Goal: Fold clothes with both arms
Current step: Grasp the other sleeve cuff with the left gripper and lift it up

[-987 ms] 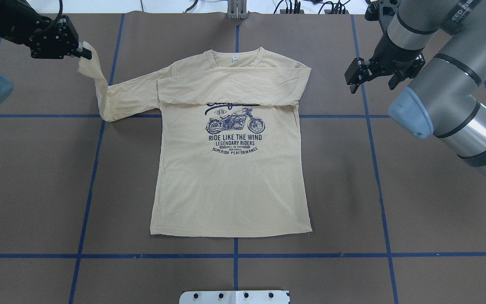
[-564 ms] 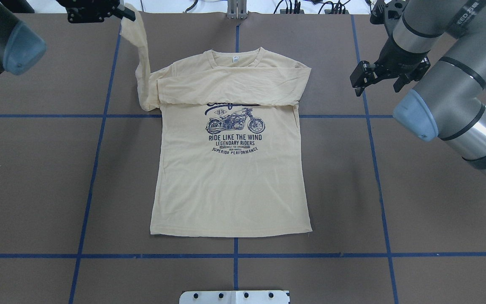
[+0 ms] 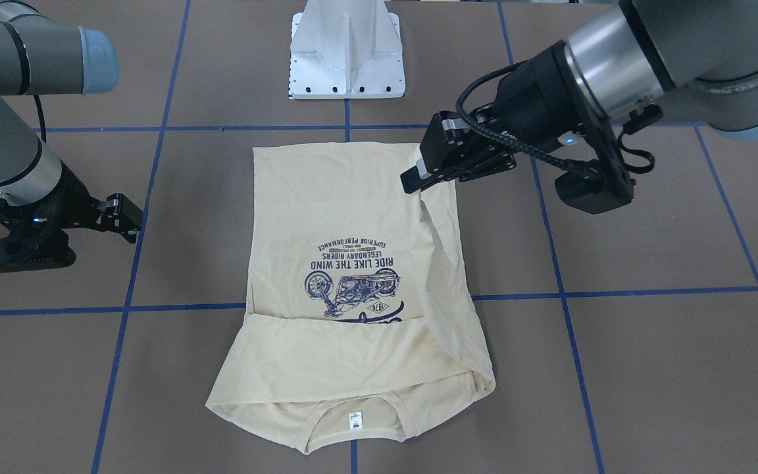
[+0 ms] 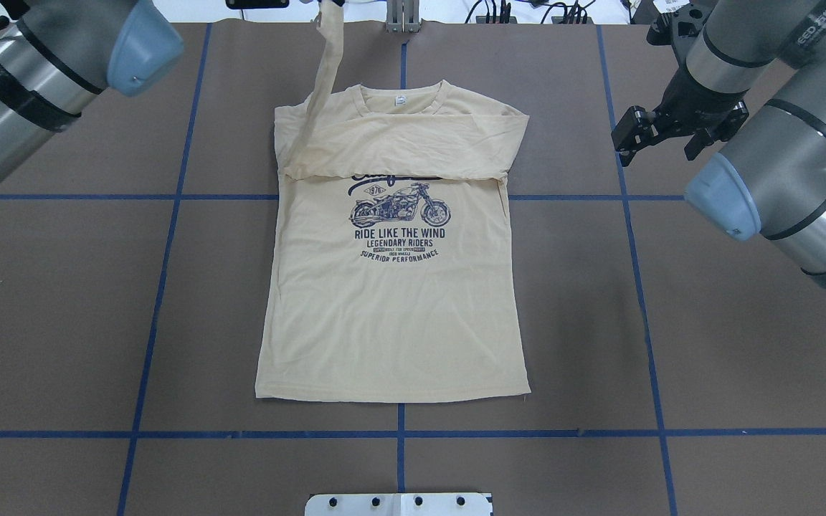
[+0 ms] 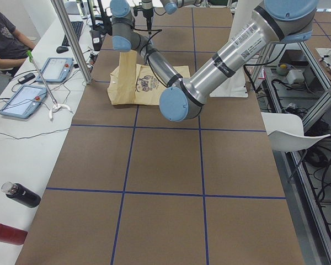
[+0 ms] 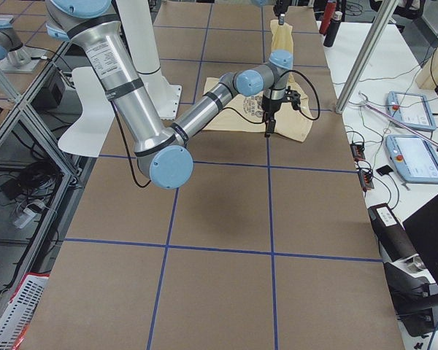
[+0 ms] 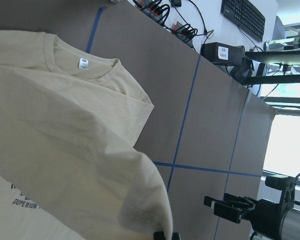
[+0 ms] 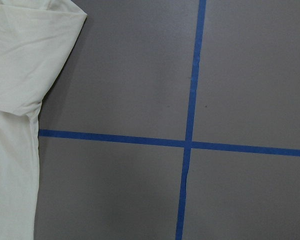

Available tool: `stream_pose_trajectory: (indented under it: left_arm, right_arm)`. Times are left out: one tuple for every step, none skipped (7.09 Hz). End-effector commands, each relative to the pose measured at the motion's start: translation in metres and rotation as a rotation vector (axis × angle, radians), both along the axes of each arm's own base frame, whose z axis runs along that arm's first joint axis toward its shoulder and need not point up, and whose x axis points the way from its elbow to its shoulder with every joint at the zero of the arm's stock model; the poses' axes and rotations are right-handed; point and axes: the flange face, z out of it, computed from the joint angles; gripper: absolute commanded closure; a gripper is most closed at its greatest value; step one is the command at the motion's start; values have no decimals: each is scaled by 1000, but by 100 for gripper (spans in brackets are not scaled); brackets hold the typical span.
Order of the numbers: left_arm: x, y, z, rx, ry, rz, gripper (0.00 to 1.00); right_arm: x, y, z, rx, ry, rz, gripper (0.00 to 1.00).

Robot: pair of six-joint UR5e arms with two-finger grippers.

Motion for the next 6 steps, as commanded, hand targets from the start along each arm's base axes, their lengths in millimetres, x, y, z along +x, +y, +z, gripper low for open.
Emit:
stream_pose_trajectory:
  left_arm:
    - [42,-6,-17,-4,-2,-35,100]
    - [53,-16,-7,-14,-16,-52,100]
    - [70,-23,-3,-24,-26,-78,100]
    - [100,-32,-4,-22,-27,-117,100]
    - [129,-38,-2,-19,-28,-150,100]
    - [152,-35,9,-10,-21,-153,100]
  right_arm:
    - [5,-1,2,-9,-8,4,0]
    - [9,-3,2,-13,-12,9,0]
    - [11,-4,2,-13,-12,12,0]
    - [11,-4,2,-13,-12,14,0]
    - [11,-5,3,-14,-12,14,0]
    - [11,-5,4,-17,-10,14,0]
